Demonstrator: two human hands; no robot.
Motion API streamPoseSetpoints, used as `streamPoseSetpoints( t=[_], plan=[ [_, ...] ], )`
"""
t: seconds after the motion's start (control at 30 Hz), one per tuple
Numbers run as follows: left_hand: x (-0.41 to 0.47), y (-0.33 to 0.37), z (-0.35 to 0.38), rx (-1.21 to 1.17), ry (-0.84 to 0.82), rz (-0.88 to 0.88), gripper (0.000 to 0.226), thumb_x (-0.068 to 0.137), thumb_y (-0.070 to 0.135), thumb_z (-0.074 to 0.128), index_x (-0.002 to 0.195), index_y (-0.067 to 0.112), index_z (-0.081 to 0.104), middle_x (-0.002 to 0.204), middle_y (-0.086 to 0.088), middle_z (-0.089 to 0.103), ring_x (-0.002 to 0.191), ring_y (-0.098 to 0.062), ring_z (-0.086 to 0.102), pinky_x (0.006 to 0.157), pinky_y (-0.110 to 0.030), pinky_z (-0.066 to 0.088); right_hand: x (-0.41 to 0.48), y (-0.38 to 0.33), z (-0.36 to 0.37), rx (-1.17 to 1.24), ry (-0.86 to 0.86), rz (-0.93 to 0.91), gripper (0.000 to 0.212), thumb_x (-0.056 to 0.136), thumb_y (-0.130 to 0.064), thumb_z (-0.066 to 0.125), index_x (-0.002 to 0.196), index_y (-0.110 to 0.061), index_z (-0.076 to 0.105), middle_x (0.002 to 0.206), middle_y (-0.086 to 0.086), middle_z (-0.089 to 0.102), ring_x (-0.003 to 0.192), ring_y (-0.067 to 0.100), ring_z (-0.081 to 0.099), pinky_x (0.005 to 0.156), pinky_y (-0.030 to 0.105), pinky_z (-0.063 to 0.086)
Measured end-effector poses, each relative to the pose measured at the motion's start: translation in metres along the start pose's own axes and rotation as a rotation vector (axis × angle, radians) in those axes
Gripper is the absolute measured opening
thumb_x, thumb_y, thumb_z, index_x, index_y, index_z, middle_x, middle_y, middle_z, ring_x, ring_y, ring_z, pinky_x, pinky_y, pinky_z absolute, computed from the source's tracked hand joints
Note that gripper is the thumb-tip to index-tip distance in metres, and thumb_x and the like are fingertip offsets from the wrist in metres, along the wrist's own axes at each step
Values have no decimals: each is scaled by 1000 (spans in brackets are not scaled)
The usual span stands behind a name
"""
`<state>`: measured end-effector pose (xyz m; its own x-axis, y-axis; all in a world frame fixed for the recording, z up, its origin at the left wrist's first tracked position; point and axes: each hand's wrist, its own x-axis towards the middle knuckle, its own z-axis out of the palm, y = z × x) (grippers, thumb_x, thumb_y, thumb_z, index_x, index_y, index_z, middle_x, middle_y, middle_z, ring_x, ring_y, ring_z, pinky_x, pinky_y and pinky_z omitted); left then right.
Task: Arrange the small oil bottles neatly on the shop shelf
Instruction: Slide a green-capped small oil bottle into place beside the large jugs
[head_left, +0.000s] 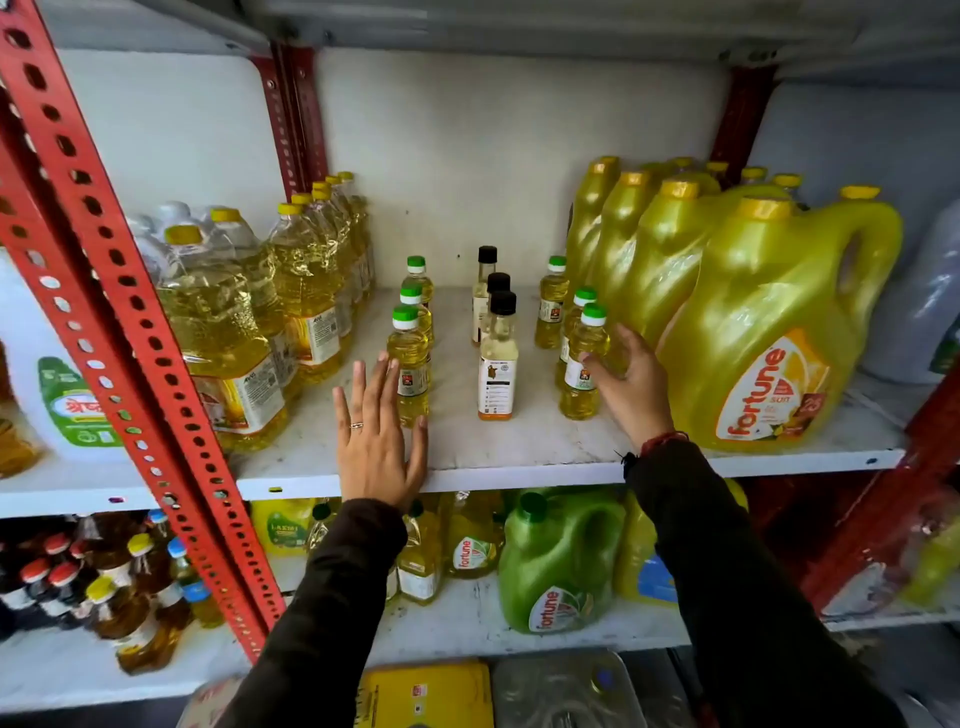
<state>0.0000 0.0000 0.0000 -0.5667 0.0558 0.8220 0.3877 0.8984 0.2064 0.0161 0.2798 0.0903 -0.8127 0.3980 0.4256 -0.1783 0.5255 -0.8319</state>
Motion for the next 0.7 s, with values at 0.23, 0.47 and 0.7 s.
streamPoseSetpoints(
  t=[0.23,0.47,0.7],
  plan=[
    [-4,-7,12,69,-107,-62,70,104,41,29,164,7,20,172,-5,10,160,-18,-6,130,-38,-10,18,5,-2,102,-84,5,48,91,-18,68,137,-10,54,134,6,61,112,12,56,87,16,44],
    [-7,-9,16,123,-30,-46,71,102,39,30,164,5,18,172,-9,14,161,-22,-4,130,-40,-8,28,12,-4,103,-36,16,43,80,-17,79,120,-8,66,107,-1,64,83,-6,58,61,-3,43],
    [-7,-9,16,132,-31,-51,72,102,41,27,164,4,21,172,-10,15,161,-22,-6,130,-39,-8,31,7,-2,101,43,57,51,63,-29,91,103,-16,62,103,-3,64,86,7,60,67,16,43]
  ],
)
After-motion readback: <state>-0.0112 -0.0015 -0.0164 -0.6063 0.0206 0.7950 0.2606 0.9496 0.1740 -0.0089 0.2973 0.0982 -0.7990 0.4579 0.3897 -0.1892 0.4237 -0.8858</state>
